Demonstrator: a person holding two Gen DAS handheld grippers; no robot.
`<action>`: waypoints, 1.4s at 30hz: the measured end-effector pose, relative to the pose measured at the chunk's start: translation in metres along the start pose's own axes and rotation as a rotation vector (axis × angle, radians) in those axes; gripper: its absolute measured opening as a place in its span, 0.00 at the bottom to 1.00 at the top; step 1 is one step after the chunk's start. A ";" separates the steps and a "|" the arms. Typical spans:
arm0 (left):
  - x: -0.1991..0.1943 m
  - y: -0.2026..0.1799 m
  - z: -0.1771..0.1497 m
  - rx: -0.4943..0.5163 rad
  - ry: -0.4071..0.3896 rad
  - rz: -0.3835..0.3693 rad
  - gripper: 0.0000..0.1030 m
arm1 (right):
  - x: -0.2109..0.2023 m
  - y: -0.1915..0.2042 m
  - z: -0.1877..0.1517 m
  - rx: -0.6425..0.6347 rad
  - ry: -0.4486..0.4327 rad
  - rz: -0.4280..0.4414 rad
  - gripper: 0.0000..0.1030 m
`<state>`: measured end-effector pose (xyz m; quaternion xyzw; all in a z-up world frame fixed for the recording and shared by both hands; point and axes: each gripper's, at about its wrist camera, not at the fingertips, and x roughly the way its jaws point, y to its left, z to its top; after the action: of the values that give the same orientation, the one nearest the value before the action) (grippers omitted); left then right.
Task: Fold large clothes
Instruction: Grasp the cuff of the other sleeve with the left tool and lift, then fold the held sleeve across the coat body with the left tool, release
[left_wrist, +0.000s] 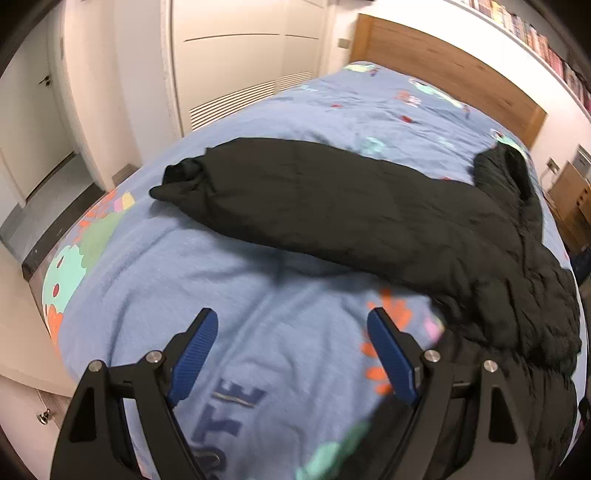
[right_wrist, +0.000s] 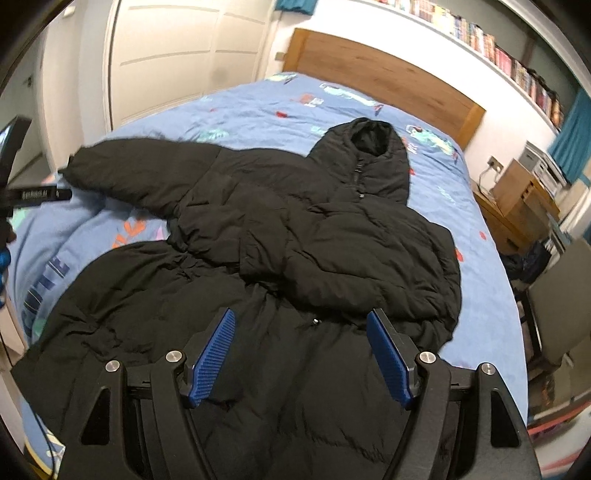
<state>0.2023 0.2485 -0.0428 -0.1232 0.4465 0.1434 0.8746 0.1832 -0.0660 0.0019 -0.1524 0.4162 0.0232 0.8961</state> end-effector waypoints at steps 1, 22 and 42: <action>0.005 0.006 0.002 -0.011 0.001 0.004 0.81 | 0.003 0.003 0.002 -0.010 0.005 -0.001 0.71; 0.076 0.073 0.016 -0.253 0.069 -0.059 0.81 | 0.059 0.042 0.029 -0.094 0.063 0.038 0.71; 0.127 0.103 0.059 -0.514 0.049 -0.309 0.79 | 0.073 0.019 0.026 -0.054 0.083 0.009 0.71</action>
<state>0.2807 0.3822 -0.1215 -0.4103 0.3925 0.1140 0.8152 0.2466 -0.0467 -0.0420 -0.1755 0.4529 0.0322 0.8735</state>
